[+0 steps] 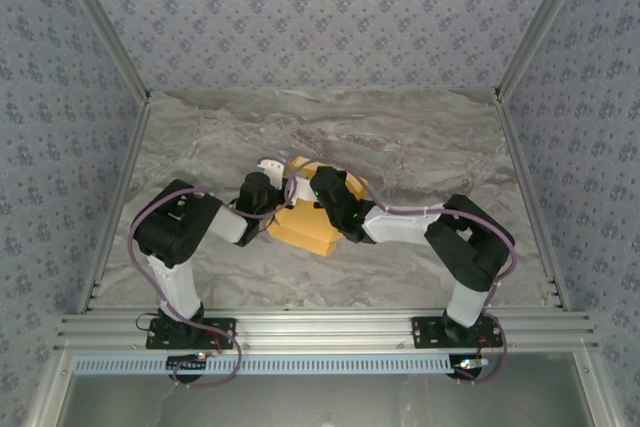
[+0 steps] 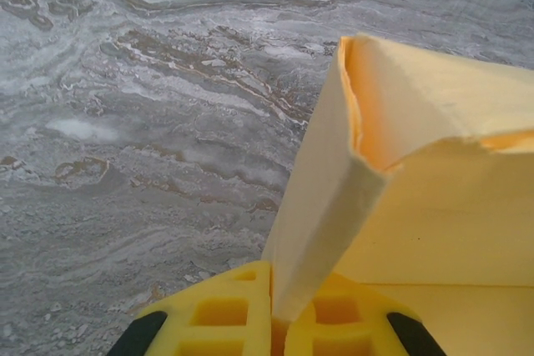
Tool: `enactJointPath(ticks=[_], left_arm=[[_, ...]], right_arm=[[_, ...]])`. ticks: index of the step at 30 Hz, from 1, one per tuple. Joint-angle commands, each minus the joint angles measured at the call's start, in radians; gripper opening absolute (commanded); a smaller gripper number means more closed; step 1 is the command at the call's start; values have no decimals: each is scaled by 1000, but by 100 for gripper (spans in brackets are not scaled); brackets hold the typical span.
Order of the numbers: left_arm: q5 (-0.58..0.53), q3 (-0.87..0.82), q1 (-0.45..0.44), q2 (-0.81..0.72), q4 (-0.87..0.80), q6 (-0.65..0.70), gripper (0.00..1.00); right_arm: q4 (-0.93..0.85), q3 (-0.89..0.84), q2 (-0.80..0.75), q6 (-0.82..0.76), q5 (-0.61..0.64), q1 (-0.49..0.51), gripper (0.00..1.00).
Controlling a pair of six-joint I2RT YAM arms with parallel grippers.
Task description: Fold the paper box
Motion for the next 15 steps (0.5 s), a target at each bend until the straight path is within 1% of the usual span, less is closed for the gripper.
enactJointPath(ticks=[1,7,12,15], left_arm=[[-68,-12,18,-42,-5,12,1],[-76,-18,19,-59,-18,42,0],[-71,-20,18,-69,-29,73,1],[-71,-28,17,-81,-34,88,1]], right_arm=[[-56,-5,-64,85,-2,-1,15],[-117,-1,-119,179,-50,-13,32],[-178,-1,-177,297,-129,-21,41],[-227,-1,-240,410,-234,-31,45]])
